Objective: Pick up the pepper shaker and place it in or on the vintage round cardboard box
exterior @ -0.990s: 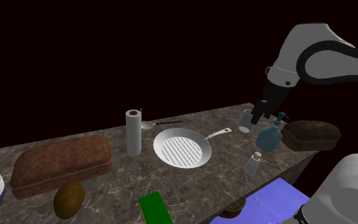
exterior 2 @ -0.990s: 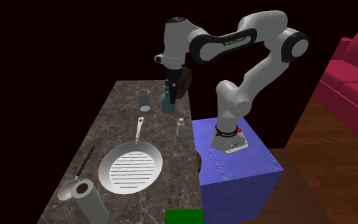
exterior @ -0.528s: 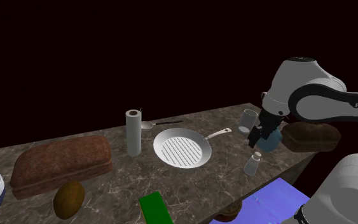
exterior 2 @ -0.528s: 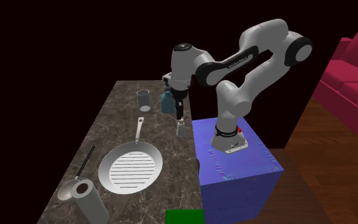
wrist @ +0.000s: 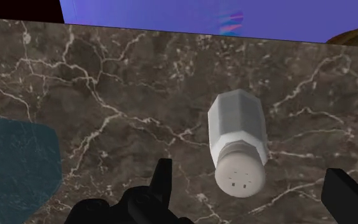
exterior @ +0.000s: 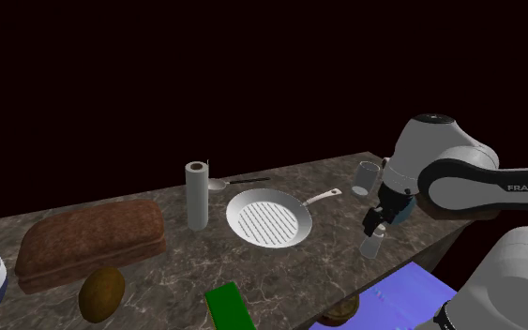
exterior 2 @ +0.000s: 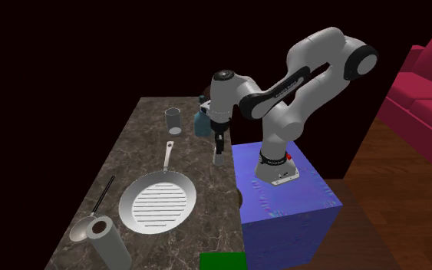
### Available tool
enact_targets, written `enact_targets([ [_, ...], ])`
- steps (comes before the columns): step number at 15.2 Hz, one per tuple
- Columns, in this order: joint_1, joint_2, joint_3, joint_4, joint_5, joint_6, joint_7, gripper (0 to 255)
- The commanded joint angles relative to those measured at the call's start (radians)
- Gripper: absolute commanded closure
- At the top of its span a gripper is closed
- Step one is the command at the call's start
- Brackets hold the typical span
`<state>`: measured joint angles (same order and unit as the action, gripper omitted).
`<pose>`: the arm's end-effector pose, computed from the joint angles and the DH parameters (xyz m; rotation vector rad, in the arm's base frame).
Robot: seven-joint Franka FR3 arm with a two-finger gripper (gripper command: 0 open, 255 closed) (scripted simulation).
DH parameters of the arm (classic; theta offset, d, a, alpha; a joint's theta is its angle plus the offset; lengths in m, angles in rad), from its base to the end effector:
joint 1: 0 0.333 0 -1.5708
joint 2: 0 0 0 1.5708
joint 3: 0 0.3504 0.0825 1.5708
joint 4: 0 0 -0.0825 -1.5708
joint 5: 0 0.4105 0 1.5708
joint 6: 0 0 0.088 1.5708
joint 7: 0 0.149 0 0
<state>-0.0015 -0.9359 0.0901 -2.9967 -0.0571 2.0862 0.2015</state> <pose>0.2595 0.0091 0.3401 3.0168 -0.1828 0.0571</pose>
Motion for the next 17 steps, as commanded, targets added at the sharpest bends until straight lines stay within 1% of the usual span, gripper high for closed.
enact_targets([
  [1, -0.005, 0.022, -0.001, -0.019, -0.004, 0.042, 0.0, 0],
  [2, -0.008, 0.039, -0.001, -0.034, -0.006, 0.074, 0.001, 0],
  [10, -0.008, 0.039, -0.001, -0.034, -0.006, 0.074, 0.001, 0],
  [11, -0.008, 0.039, -0.001, -0.034, -0.006, 0.074, 0.001, 255],
  [17, -0.008, 0.039, -0.001, -0.034, -0.006, 0.074, 0.001, 255],
])
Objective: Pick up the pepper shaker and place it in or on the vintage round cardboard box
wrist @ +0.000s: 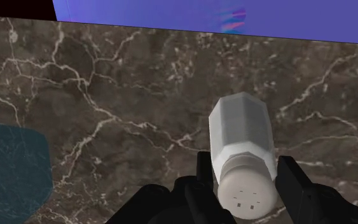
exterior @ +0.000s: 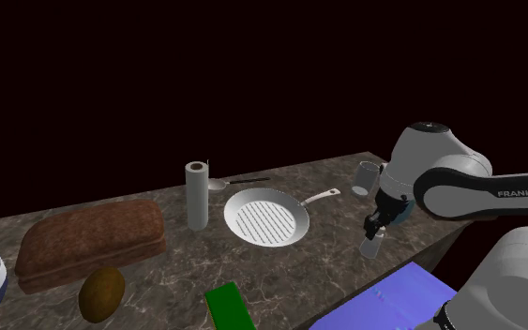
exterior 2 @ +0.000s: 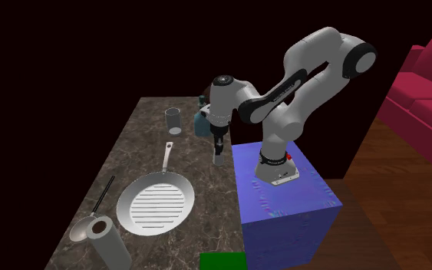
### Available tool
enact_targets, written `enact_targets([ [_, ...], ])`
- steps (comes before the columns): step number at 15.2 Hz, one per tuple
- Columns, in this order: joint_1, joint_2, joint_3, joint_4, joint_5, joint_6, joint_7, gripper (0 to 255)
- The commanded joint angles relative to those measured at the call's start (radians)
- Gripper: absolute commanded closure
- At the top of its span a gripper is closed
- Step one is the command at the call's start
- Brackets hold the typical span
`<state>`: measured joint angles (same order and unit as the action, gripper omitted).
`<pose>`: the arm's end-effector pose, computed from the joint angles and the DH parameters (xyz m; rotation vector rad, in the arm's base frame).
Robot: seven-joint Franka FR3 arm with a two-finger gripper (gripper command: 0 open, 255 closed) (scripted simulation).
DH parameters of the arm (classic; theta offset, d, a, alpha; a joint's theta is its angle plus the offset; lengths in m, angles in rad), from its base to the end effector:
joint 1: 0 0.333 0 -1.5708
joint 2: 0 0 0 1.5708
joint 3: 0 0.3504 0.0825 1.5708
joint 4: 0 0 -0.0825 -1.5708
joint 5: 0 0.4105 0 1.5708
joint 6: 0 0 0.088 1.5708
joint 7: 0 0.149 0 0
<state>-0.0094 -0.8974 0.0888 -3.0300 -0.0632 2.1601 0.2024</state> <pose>0.2610 0.0064 0.3206 3.0171 -0.1827 0.0595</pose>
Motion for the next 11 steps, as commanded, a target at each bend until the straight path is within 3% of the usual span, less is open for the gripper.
enact_targets([
  [1, 0.0, 0.0, 0.0, 0.0, 0.0, 0.0, 0.0, 255],
  [3, 0.0, 0.0, 0.0, -0.001, 0.0, 0.0, 0.0, 255],
  [11, 0.002, -0.062, -0.007, 0.082, 0.002, -0.144, -0.015, 255],
])
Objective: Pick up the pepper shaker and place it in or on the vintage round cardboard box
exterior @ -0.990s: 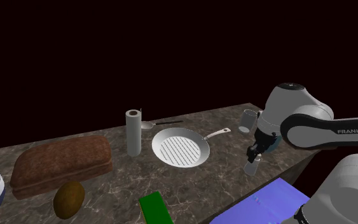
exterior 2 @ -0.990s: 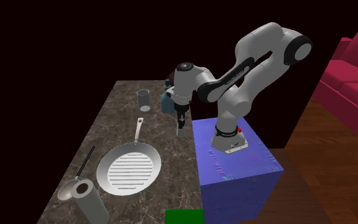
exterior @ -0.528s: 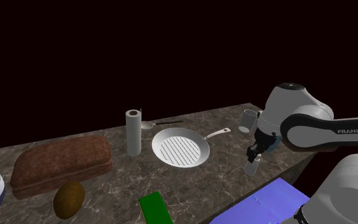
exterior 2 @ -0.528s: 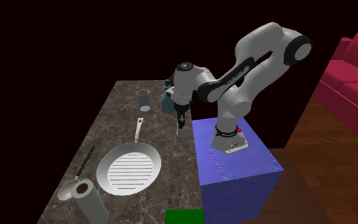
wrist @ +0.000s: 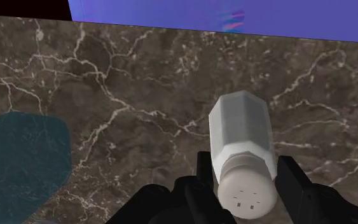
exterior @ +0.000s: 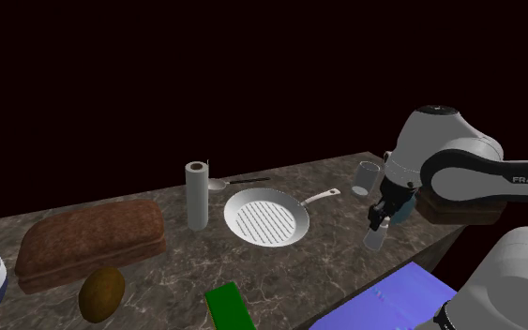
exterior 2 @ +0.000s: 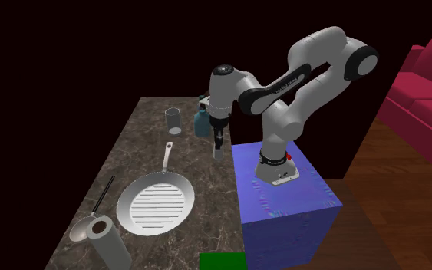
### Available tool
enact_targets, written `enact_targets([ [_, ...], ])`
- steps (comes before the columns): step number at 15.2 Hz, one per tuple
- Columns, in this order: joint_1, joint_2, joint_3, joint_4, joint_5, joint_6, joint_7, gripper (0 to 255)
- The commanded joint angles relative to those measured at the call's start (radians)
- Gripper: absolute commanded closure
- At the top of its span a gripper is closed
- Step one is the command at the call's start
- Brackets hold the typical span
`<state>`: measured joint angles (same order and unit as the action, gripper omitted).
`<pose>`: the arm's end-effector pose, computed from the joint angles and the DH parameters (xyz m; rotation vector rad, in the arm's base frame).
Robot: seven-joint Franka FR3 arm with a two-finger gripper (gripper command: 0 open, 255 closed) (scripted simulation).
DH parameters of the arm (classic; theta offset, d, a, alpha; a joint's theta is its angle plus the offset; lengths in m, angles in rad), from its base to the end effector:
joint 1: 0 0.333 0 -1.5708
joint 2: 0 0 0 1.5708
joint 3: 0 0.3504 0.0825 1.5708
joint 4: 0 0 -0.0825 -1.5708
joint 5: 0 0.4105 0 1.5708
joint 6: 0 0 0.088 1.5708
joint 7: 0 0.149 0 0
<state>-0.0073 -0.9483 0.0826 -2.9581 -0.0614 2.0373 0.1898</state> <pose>0.2622 0.0067 0.3581 3.0169 -0.1828 0.0588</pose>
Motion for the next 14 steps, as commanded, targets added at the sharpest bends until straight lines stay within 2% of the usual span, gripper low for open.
enact_targets([
  [1, 0.0, -0.016, -0.002, 0.022, 0.0, -0.038, -0.004, 255],
  [14, -0.003, -0.046, -0.01, 0.184, -0.001, -0.229, -0.024, 255],
])
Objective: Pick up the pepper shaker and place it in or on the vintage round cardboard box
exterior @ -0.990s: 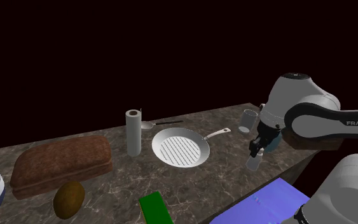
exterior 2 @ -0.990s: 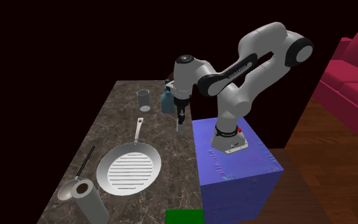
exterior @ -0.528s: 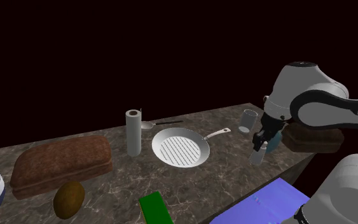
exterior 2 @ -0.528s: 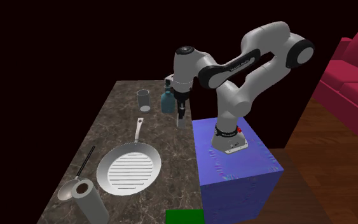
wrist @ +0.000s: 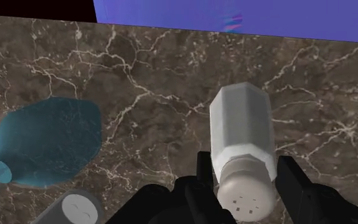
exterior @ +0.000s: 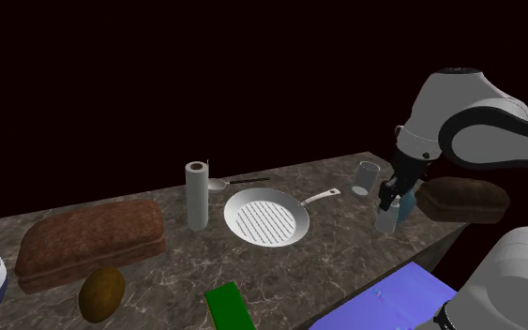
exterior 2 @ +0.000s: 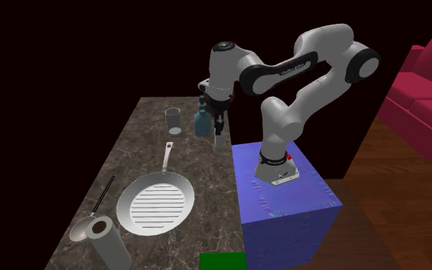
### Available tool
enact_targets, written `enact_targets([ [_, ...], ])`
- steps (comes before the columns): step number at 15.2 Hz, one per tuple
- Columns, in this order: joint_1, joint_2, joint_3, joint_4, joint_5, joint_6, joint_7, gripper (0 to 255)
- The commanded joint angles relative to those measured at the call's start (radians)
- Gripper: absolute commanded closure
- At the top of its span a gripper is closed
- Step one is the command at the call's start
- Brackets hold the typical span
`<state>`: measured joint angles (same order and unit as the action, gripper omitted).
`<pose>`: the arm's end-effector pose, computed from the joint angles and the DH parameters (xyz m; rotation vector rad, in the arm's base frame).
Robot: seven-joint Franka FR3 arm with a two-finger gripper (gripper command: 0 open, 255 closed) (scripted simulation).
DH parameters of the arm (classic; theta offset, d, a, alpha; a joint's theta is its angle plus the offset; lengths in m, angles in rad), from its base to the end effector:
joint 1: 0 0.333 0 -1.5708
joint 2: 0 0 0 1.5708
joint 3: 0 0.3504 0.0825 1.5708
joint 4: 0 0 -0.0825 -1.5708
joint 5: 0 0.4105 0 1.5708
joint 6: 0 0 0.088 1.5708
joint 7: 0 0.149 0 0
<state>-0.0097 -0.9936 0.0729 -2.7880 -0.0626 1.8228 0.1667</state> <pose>0.2623 0.0066 0.4365 3.0168 -0.1826 0.0584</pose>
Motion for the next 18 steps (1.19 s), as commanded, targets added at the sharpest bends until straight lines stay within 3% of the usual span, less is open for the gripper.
enact_targets([
  [1, 0.0, 0.0, 0.0, 0.027, 0.0, -0.027, -0.002, 255],
  [2, 0.0, 0.0, -0.001, 0.028, 0.0, -0.029, -0.002, 255],
  [9, 0.088, 0.078, 0.174, 0.129, 0.134, -0.063, 0.172, 255],
  [15, 0.125, 0.198, 0.32, 0.265, 0.218, -0.077, 0.32, 255],
  [18, 0.128, 0.199, 0.329, 0.226, 0.226, -0.037, 0.322, 255],
])
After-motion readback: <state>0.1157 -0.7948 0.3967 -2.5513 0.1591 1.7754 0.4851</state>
